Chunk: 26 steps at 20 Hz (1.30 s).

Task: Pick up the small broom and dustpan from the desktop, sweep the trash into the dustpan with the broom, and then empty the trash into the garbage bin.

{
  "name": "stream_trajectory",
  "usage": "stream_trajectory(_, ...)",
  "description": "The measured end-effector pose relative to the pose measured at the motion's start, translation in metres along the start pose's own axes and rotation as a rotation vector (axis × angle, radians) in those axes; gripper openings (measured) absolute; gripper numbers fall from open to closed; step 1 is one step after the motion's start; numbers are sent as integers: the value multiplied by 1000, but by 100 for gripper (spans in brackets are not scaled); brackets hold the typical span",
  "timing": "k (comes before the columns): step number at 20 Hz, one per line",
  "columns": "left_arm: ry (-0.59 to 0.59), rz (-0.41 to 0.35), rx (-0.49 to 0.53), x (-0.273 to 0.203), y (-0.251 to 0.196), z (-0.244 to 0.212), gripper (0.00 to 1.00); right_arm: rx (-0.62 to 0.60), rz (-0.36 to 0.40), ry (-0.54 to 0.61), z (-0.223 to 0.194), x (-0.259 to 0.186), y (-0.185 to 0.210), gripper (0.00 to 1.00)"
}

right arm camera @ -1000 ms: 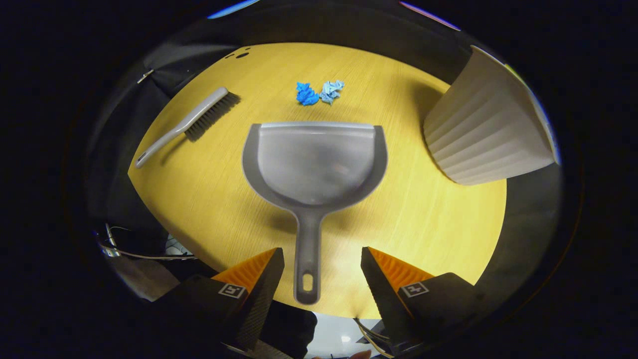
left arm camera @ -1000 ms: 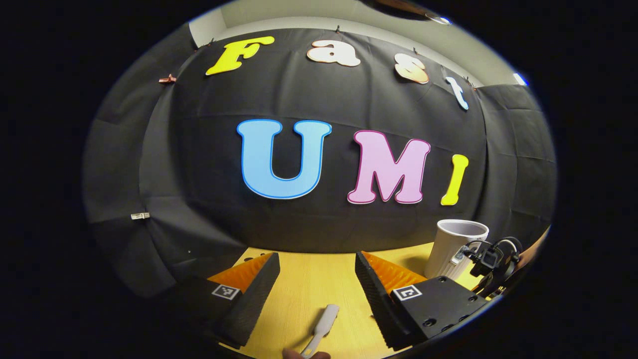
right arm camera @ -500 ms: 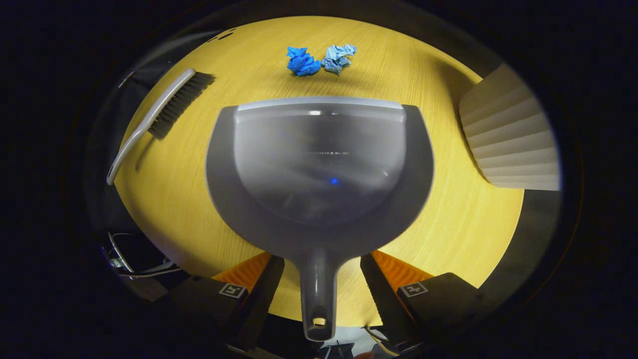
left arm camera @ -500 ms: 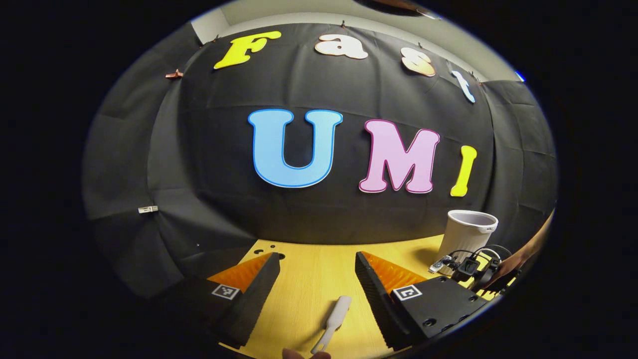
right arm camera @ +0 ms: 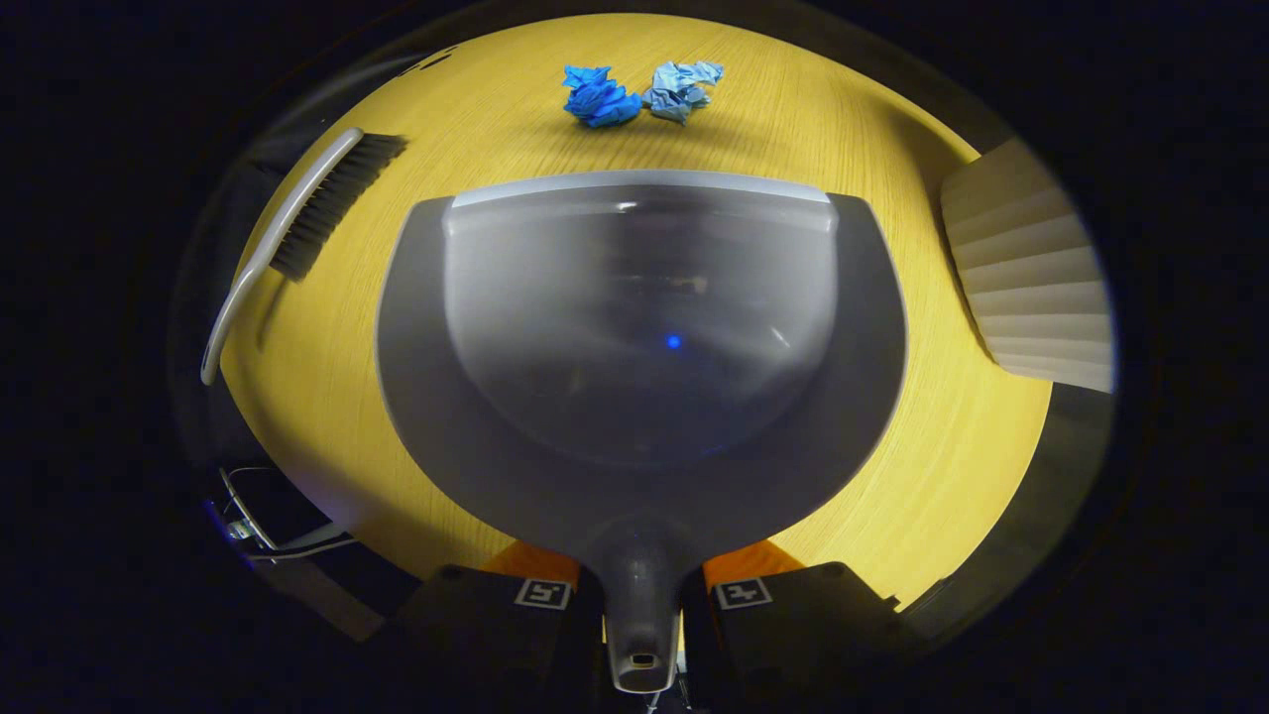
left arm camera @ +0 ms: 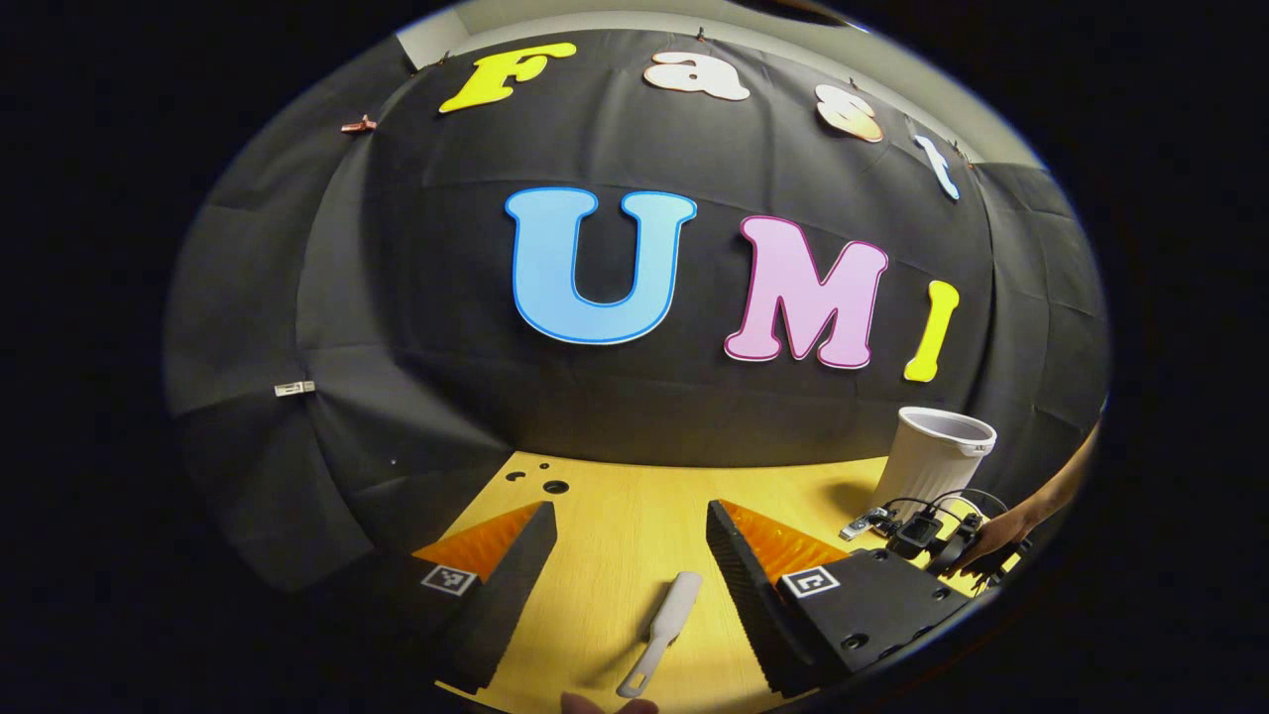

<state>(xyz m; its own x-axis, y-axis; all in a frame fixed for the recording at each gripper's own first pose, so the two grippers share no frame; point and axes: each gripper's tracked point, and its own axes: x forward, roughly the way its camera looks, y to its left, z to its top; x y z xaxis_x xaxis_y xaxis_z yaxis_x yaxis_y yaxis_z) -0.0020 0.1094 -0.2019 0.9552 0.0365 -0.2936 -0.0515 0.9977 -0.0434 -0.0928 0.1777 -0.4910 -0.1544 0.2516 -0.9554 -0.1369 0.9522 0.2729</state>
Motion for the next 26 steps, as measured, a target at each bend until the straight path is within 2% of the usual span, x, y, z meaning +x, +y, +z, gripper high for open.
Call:
stream_trajectory(1,4,-4,4,0,-1,-1,96,-11,-1,-12,1,-2,-2,43)
stream_trajectory(2,7,-10,11,2,-2,-3,96,-16,-2,-21,0,-4,-4,36)
stream_trajectory(3,10,-15,20,3,-4,-5,96,-20,-3,-34,1,-6,-6,35)
stream_trajectory(4,18,-23,28,4,-5,-7,96,-24,-5,-43,1,-7,-8,42)
stream_trajectory(5,30,-31,35,4,-5,-11,96,-27,-7,-46,-1,-9,-11,35)
stream_trajectory(6,46,-42,40,7,-6,-17,96,-27,-10,-47,-5,-13,-14,41)
stream_trajectory(7,68,-51,47,10,-8,-22,96,-29,-9,-44,-7,-15,-16,41)
stream_trajectory(8,87,-61,52,12,-9,-27,96,-29,-13,-47,-9,-17,-19,34)
stream_trajectory(14,141,-59,87,19,-12,-44,96,-51,-6,-94,-11,-20,-23,33)
stream_trajectory(17,219,-76,98,26,-17,-68,96,-53,11,-117,-10,-23,-24,34)
stream_trajectory(20,361,-136,83,37,-23,-101,96,-53,23,-125,-9,-22,-29,33)
stream_trajectory(23,555,-172,80,42,-20,-144,96,-41,37,-142,-7,-25,-33,33)
stream_trajectory(26,750,-224,155,41,-18,-187,96,-34,51,-156,-4,-26,-36,33)
